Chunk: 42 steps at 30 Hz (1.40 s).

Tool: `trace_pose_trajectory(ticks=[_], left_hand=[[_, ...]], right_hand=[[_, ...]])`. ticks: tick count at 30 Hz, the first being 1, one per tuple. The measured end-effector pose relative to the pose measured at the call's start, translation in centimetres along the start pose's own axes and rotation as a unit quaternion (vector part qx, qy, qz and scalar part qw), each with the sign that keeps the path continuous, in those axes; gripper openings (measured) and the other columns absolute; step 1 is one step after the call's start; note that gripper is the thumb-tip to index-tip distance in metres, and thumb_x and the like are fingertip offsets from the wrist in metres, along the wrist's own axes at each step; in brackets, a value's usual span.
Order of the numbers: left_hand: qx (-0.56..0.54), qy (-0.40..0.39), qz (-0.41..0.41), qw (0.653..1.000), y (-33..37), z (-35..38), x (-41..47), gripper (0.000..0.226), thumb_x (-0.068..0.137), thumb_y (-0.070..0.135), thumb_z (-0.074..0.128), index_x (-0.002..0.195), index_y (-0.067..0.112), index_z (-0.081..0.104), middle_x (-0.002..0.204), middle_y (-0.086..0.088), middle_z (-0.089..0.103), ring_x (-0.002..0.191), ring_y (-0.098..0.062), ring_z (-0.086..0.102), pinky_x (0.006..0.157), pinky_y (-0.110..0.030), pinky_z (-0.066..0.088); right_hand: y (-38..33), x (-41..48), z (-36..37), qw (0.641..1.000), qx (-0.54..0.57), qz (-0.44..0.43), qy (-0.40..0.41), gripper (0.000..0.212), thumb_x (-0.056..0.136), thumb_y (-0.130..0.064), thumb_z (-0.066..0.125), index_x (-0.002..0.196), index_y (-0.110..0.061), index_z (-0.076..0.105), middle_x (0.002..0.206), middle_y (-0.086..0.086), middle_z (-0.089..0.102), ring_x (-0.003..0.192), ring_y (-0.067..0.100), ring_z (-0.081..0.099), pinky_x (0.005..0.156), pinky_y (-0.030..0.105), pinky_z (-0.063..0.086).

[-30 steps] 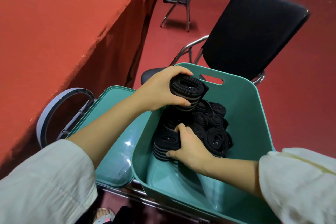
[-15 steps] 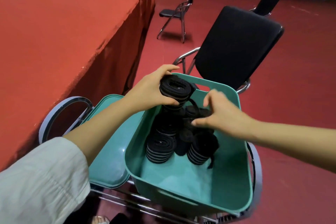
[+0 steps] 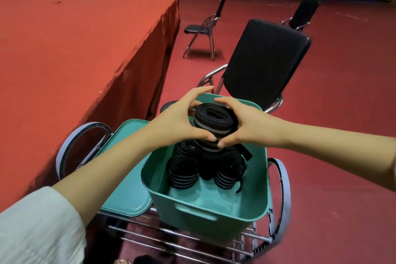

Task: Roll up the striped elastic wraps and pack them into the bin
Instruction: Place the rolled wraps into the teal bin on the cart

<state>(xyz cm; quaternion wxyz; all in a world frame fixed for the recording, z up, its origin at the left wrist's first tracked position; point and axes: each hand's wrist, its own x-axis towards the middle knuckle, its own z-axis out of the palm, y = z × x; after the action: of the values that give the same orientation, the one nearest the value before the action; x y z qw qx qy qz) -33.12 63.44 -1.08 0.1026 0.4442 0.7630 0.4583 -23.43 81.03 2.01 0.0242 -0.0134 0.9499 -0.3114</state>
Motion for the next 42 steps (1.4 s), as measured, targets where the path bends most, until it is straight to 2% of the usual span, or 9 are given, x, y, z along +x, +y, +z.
trace_pose_trajectory(ticks=[4,9,11,15,20,24,27,34,42], left_hand=[[-0.03,-0.001,-0.018,0.999,0.2,0.2,-0.7,0.105,0.063,0.016,0.089,0.143,0.045,0.027,0.121,-0.002,0.055,0.105,-0.008,0.06,0.093,-0.033,0.051],[-0.069,-0.021,-0.028,0.997,0.2,0.6,-1.3,0.107,0.065,0.005,0.086,0.142,0.046,0.024,0.115,-0.002,0.06,0.097,-0.002,0.063,0.073,-0.018,0.049],[-0.061,-0.032,-0.04,0.997,0.2,-0.1,-1.4,0.098,0.069,0.009,0.084,0.142,0.044,0.029,0.114,0.004,0.063,0.099,0.004,0.062,0.079,-0.017,0.049],[0.133,-0.032,-0.064,0.989,-1.5,-2.9,-1.9,0.065,0.077,0.039,0.076,0.135,0.037,0.049,0.124,0.02,0.057,0.116,0.007,0.049,0.102,-0.019,0.036],[0.187,-0.046,-0.076,0.978,-5.4,-2.8,-2.9,0.057,0.075,0.047,0.077,0.126,0.036,0.055,0.129,0.013,0.053,0.123,-0.005,0.044,0.11,-0.032,0.033],[0.141,-0.036,-0.044,0.988,-6.6,-1.8,-3.0,0.052,0.077,0.027,0.079,0.124,0.027,0.057,0.128,0.01,0.049,0.114,0.017,0.041,0.098,0.001,0.022],[0.12,-0.03,-0.031,0.992,-7.2,-1.7,-3.0,0.055,0.077,0.023,0.08,0.126,0.024,0.056,0.126,0.011,0.048,0.109,0.026,0.036,0.092,0.006,0.02],[0.082,-0.051,-0.024,0.995,-7.9,-1.5,-2.6,0.059,0.076,0.022,0.08,0.125,0.033,0.051,0.126,0.011,0.046,0.111,0.021,0.037,0.096,0.002,0.021],[0.059,-0.043,-0.034,0.997,-8.0,-1.5,-2.9,0.065,0.077,0.026,0.078,0.133,0.033,0.045,0.126,0.018,0.044,0.11,0.025,0.034,0.092,0.006,0.019]], right_hand=[[-0.2,-0.5,0.2,1.0,0.022,0.001,-0.004,0.086,0.068,-0.017,0.083,0.139,-0.023,0.036,0.122,-0.009,0.058,0.112,0.005,0.057,0.1,0.03,0.046],[-0.5,-1.6,0.7,0.999,0.034,0.009,0.011,0.07,0.066,-0.024,0.086,0.123,-0.024,0.044,0.11,-0.007,0.065,0.1,0.007,0.064,0.092,0.033,0.051],[-0.5,-2.1,0.4,1.0,0.018,0.015,0.011,0.063,0.067,-0.022,0.084,0.116,-0.024,0.044,0.102,-0.005,0.068,0.09,0.01,0.067,0.085,0.037,0.054],[-0.2,-3.1,-0.3,0.998,-0.016,0.036,-0.04,0.06,0.067,-0.02,0.085,0.108,-0.025,0.042,0.095,-0.001,0.068,0.074,0.009,0.067,0.069,0.028,0.057],[0.7,-2.8,4.2,0.979,-0.124,0.038,-0.16,0.063,0.066,-0.027,0.085,0.107,-0.023,0.038,0.093,-0.003,0.061,0.072,0.011,0.057,0.062,0.025,0.046],[2.5,-0.7,8.2,0.961,-0.167,0.055,-0.213,0.064,0.068,-0.019,0.081,0.104,-0.022,0.028,0.101,0.009,0.059,0.088,0.028,0.057,0.071,0.034,0.045],[3.9,0.5,9.8,0.953,-0.183,0.075,-0.23,0.066,0.07,-0.016,0.08,0.109,-0.021,0.027,0.103,0.008,0.054,0.09,0.028,0.054,0.069,0.032,0.041],[4.7,2.6,11.4,0.922,-0.304,0.035,-0.236,0.088,0.075,-0.027,0.077,0.14,-0.011,0.02,0.125,0.013,0.041,0.11,0.037,0.054,0.084,0.038,0.045],[4.9,2.4,11.4,0.888,-0.377,0.0,-0.261,0.102,0.074,-0.032,0.076,0.148,-0.018,0.006,0.13,0.011,0.037,0.1,0.036,0.058,0.081,0.044,0.052]])
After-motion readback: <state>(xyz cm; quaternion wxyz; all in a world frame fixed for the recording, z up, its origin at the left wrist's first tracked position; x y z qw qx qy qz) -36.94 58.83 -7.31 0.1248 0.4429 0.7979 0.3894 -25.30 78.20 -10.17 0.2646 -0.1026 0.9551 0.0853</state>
